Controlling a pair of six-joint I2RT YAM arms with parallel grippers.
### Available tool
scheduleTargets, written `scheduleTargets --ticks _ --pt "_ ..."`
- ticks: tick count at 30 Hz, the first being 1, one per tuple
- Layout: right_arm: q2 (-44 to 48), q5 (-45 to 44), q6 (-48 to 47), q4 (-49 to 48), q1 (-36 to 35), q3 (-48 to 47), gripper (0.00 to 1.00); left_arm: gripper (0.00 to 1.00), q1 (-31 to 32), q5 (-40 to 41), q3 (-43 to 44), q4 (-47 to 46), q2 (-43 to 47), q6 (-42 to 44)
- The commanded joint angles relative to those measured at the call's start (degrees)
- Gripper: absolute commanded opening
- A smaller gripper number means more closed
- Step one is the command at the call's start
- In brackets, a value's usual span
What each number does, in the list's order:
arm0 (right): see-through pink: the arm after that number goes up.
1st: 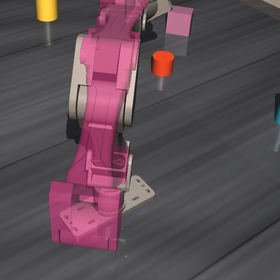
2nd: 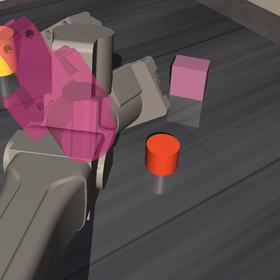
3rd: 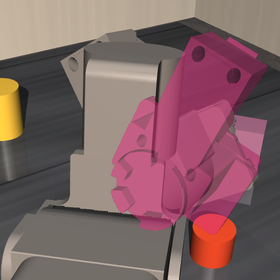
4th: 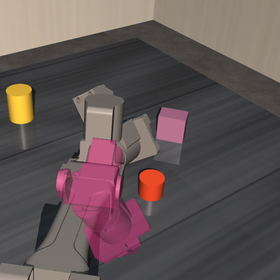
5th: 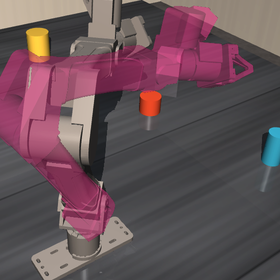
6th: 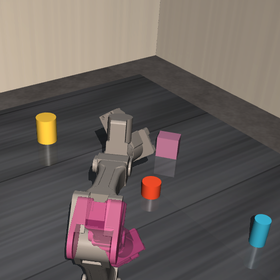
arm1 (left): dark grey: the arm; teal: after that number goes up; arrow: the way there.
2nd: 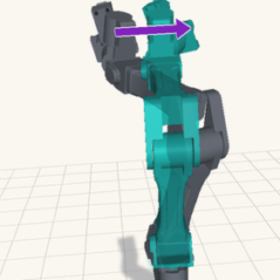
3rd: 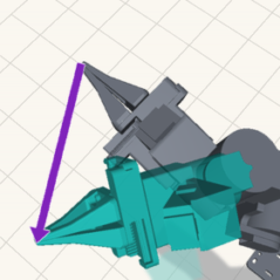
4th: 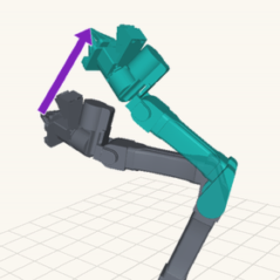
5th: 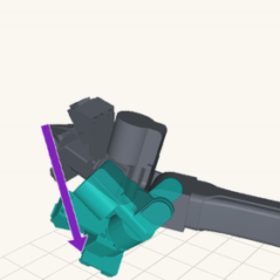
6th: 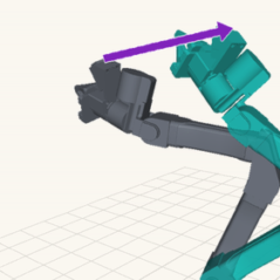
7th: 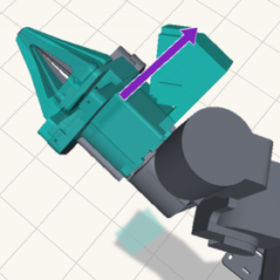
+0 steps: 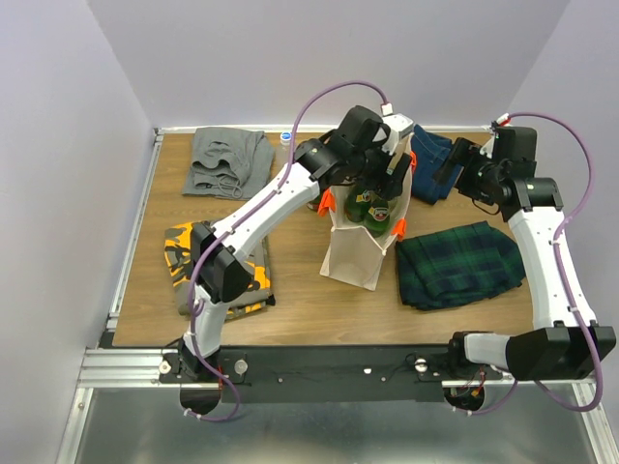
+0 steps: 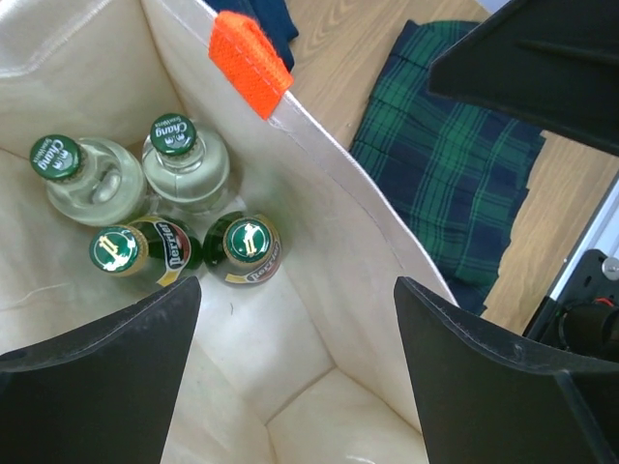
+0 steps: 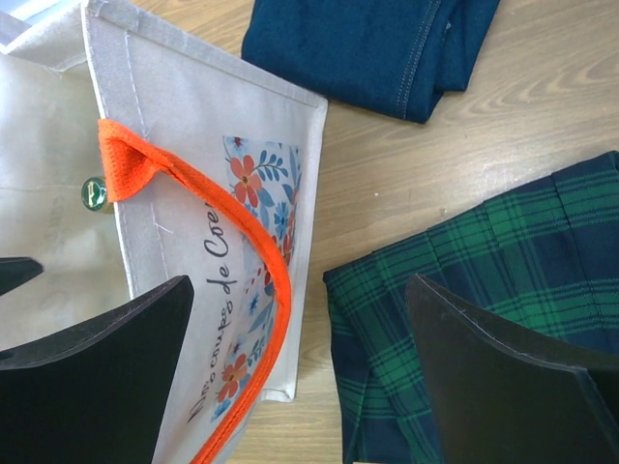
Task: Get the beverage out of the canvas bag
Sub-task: Take out the drink from the canvas bag.
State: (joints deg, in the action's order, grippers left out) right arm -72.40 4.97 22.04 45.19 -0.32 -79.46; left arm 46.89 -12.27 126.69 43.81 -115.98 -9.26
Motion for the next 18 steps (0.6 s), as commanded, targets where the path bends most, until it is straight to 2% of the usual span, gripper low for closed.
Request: scheduleTargets --ticks 1,18 --pt "-0.9 -1.1 0.3 0.9 0.1 -0.8 1.0 0.9 0.7 2.4 1.4 1.3 -2.6 0.2" --pt "-1.1 -2.3 -0.5 1.0 0.1 -0.2 1.0 0.89 0.7 4.5 3.2 1.5 -7.3 0.5"
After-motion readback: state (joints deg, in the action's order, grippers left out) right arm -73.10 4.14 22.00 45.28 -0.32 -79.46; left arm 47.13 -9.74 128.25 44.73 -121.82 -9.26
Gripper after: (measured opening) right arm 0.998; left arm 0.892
